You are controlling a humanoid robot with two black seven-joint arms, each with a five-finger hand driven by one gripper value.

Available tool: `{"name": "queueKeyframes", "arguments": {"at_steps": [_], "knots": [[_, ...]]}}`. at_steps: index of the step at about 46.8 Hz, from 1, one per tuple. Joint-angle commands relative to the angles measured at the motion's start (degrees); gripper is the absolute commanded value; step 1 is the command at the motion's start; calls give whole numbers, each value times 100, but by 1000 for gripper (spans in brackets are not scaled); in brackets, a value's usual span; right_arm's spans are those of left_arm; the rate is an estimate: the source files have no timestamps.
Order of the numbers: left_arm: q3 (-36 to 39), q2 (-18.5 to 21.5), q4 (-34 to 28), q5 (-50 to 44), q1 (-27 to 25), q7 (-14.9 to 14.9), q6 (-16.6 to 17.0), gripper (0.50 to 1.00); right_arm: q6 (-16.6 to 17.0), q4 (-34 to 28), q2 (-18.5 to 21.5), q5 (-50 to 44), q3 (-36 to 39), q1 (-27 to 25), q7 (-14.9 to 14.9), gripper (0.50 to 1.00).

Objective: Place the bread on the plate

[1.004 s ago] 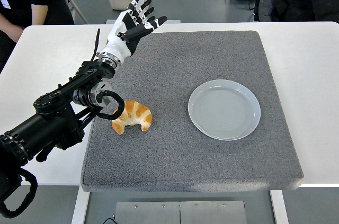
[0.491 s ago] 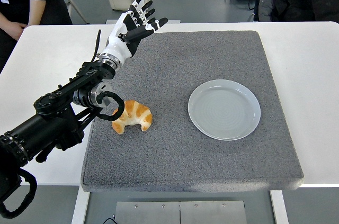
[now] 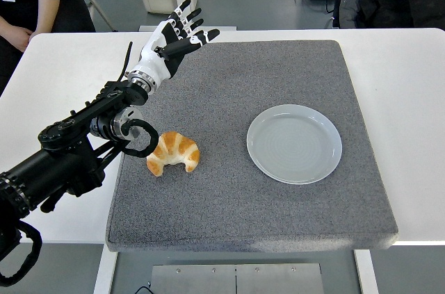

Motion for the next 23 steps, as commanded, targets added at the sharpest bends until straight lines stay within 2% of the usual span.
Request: {"name": "queueKeyframes", "arguments": {"at_steps": [1, 5, 10, 17, 23], "knots": [[-18, 175, -249, 6, 0, 318, 9, 954, 0, 20, 0, 0, 8, 0, -1, 1000], [-10, 492, -644, 6, 9, 486, 26, 948, 9, 11, 0, 0, 8, 0, -1, 1000], [8, 878, -1075, 32, 1, 556, 44, 939, 9, 11, 0, 9, -1, 8, -1, 1000], [52, 1371, -1497, 146, -17, 530, 44, 939, 0, 11, 0, 0, 8, 8, -1, 1000], [52, 1757, -1910, 778, 9, 486, 44, 937, 9, 11, 0, 0, -1, 17, -1, 1000]]}}
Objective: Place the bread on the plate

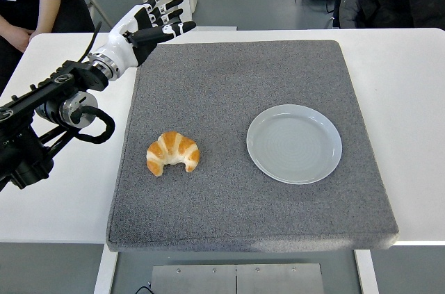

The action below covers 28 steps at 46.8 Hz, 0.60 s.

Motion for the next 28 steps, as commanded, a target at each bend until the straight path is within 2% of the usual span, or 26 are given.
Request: {"name": "queueKeyframes", "arguments": {"at_steps": [1, 18, 28], "knots": [[2, 226, -283, 507, 31, -23, -1, 937, -6, 0, 0, -1, 4, 2, 0, 1000], [177, 895, -1312, 3513, 277, -5, -10, 937, -6, 9, 0, -1, 4, 11, 0, 1000], [599, 1404, -1883, 4252, 172, 57, -71, 937, -6, 0, 0, -1, 4, 55, 0, 1000]]}}
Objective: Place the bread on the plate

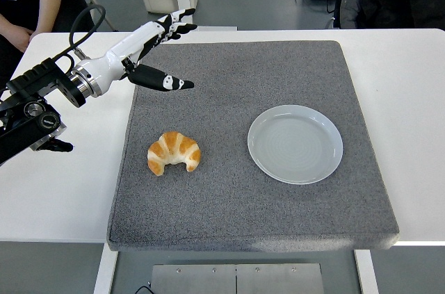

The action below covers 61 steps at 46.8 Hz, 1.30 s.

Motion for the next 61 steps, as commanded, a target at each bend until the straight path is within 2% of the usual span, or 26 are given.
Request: {"name": "queueKeyframes", "arguments": {"at_steps": [1, 7, 13, 19, 23, 28, 44, 61], "knots": [[158, 246, -237, 116, -59, 34, -67, 937, -2, -1, 0, 0, 0, 28, 0, 1000], [325, 616, -518, 125, -384, 288, -462, 937, 7, -1, 0, 0, 0, 28, 0, 1000], [325, 923, -685, 125, -498, 491, -832, 937, -2, -1, 0, 0, 0, 28, 0, 1000], [325, 1117, -800, 116, -499, 921, -1175, 937, -2, 8, 0, 0, 0, 37, 0, 1000], [325, 1161, -800, 107, -498, 1185, -1281, 937, -2, 8, 0, 9, 0, 37, 0, 1000], [325, 1170, -817, 107, -507, 1352, -1289, 937, 7, 8, 0, 0, 0, 37, 0, 1000], [369, 1179, -1257, 90, -402, 1405, -1518, 937, -2, 8, 0, 9, 0, 37, 0, 1000], [809, 1319, -1283, 151, -173, 1309, -1492, 934, -2, 8, 0, 0, 0, 37, 0, 1000]]}}
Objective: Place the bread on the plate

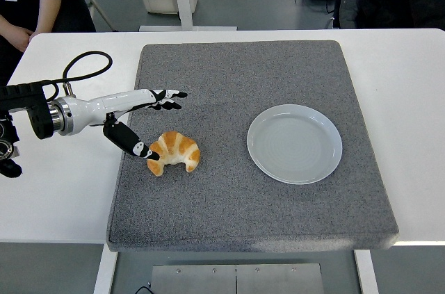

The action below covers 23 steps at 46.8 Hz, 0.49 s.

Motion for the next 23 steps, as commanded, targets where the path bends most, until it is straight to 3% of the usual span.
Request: {"name": "queueKeyframes", "arguments": {"at_steps": [1, 13, 23], "knots": [[-6, -15, 2, 63, 45, -49, 20, 930, -1, 0, 0, 0, -1, 0, 0, 1000], [2, -226, 55, 862, 449, -629, 503, 907, -1, 0, 0, 0, -1, 0, 0, 1000], [11, -332, 134, 1188, 695, -735, 758, 908, -1, 0, 0, 0, -1, 0, 0, 1000]]}}
